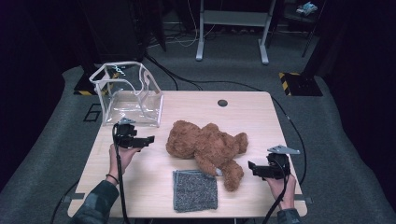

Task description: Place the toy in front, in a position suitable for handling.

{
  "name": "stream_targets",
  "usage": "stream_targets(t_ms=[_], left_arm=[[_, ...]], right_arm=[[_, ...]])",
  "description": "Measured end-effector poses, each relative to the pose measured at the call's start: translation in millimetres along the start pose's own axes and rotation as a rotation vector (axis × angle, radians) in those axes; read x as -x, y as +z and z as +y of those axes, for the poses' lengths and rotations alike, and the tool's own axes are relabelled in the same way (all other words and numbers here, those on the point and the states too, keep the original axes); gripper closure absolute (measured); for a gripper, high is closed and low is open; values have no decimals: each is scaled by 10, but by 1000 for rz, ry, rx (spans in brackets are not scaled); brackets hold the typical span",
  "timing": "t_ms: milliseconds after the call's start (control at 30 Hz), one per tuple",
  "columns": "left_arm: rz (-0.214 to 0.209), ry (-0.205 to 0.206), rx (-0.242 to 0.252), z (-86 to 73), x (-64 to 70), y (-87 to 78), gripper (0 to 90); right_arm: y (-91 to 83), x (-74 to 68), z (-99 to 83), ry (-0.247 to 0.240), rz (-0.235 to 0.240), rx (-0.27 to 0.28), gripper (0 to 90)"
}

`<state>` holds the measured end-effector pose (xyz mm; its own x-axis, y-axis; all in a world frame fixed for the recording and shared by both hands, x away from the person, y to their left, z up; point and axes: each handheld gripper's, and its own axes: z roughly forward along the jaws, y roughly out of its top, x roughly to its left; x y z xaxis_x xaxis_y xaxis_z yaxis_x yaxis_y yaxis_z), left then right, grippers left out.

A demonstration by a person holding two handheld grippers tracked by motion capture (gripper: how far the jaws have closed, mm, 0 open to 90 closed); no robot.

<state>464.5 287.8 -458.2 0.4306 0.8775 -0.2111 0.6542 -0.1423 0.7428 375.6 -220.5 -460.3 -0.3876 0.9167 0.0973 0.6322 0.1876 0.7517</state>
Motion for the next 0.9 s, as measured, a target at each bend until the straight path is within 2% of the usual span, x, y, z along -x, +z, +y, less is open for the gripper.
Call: stream_targets(t_ms=[67,100,200,267,333,467,500,600,633,767,800,867,900], left_arm=[[-16,2,-9,-8,42,20,66],[-22,4,-7,-10,74,38,61],[-51,19,2,2,153,76,54],[-78,29,-13,21,213,105,50],[-97,32,-13,49,283,139,50],[-150,45,-5,136,447,210,58],[-160,60,-7,157,494,229,62],[-197,67,-7,195,606,288,68],[-210,88,-20,202,662,332,78],[-226,108,-50,186,713,428,95],[-234,108,-52,181,718,443,107],[-259,101,-50,163,728,464,155],[-265,108,-49,155,733,474,166]], right_arm=[[0,-24,35,-3,-3,0,41],[5,-47,78,-13,10,3,40],[40,-147,211,-21,26,3,33],[91,-252,361,-43,38,1,33],[110,-286,413,-41,49,6,33],[204,-411,590,-53,66,-14,35],[248,-467,659,-46,88,-23,39],[290,-530,710,-53,92,-31,49],[356,-565,734,-69,89,-52,55],[456,-580,727,-66,80,-85,79],[487,-584,715,-48,85,-98,95],[531,-569,691,-58,88,-101,132],[551,-569,675,-47,94,-102,143]])
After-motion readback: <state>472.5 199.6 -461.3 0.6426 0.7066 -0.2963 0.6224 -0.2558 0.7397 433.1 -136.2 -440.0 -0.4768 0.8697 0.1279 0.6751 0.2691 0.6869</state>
